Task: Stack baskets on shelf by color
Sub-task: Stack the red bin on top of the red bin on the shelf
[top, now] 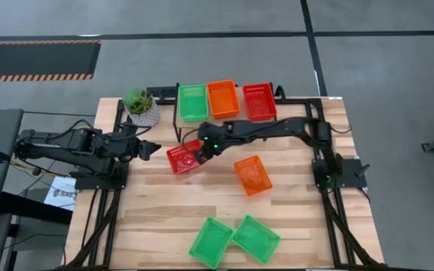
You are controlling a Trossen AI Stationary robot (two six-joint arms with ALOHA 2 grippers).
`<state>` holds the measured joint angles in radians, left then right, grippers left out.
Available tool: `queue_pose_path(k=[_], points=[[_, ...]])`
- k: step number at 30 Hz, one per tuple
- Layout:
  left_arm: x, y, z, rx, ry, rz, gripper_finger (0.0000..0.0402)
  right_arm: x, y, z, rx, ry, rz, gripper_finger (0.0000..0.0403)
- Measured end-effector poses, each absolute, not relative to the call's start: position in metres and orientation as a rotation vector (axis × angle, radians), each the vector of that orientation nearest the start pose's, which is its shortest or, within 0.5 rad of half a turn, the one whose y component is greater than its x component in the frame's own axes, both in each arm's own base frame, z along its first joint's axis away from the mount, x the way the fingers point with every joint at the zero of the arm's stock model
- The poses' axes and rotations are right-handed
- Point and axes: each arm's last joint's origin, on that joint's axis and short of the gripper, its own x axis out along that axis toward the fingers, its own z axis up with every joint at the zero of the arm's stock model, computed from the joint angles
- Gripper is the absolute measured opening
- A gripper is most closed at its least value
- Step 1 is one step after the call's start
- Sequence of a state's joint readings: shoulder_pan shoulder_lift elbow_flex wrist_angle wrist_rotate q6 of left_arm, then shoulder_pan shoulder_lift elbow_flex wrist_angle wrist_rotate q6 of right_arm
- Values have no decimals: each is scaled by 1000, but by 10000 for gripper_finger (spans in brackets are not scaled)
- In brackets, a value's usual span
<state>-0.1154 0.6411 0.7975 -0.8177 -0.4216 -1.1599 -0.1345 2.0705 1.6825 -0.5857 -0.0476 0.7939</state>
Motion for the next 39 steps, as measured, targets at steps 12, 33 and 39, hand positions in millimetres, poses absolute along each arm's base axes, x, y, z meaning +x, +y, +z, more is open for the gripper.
queue_pose_path(k=[12,33,39], points=[[116,-2,301,-937,395,618,183,462,-56,178,806,1000,-565,219],[116,-2,301,-930,406,604,183,411,6,237,589,1220,-584,189],[116,-2,301,-929,407,604,183,432,-22,238,626,1026,-559,184]])
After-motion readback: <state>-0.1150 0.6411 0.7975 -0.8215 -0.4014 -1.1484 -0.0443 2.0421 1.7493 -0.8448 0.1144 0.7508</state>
